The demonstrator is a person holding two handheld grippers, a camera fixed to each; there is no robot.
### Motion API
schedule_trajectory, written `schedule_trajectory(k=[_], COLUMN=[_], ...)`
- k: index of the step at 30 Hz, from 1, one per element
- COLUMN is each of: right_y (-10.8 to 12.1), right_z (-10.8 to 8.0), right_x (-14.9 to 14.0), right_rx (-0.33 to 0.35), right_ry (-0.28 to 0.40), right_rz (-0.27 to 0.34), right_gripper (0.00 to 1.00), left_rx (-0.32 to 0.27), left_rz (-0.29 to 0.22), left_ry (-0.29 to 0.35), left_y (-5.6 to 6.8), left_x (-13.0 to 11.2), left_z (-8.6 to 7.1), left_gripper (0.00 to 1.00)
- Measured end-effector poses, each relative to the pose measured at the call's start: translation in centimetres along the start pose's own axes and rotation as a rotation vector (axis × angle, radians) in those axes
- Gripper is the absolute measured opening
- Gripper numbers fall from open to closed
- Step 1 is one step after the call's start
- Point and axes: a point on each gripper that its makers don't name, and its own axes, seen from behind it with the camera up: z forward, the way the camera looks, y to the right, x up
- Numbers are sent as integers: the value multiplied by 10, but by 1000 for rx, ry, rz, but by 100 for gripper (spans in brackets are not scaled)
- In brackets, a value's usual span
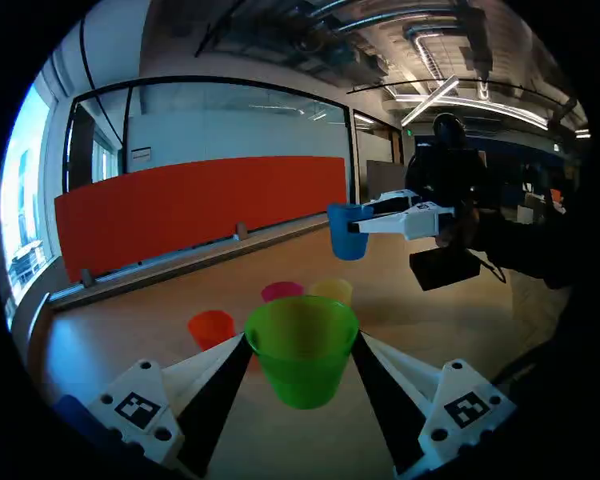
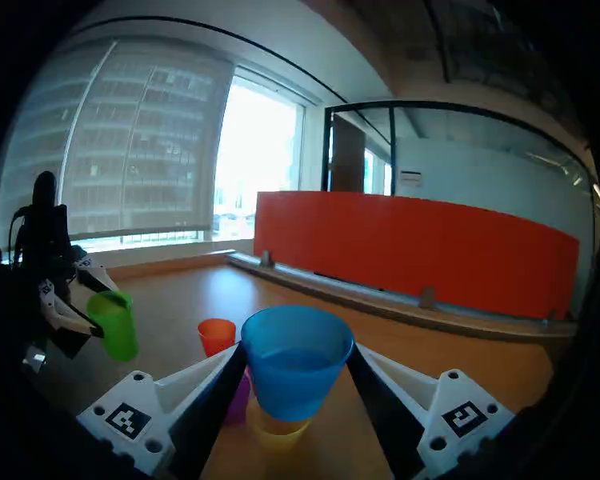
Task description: Pour water
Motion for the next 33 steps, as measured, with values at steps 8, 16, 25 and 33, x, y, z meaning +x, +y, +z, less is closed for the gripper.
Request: schedule_trajectory(k=[8, 16, 25, 33], right_y=[-14, -29, -47, -59], right_z=[-14, -26, -31, -32], right_x=[-8, -5, -6, -11], right_rx=[10, 31, 71, 106], right_ry=[-19, -18, -26, -41], right_rz=[-40, -74, -121, -162], right_gripper=[91, 91, 91, 91], left_rx=[-18, -33, -52, -66], left_rz=[-4, -7, -10, -11], left_ry=[-5, 5, 16, 16], left_y=[10, 19, 29, 35], left_x=[-1, 0, 1, 0], left_z=[1, 3, 5, 8], left_gripper=[87, 87, 87, 86])
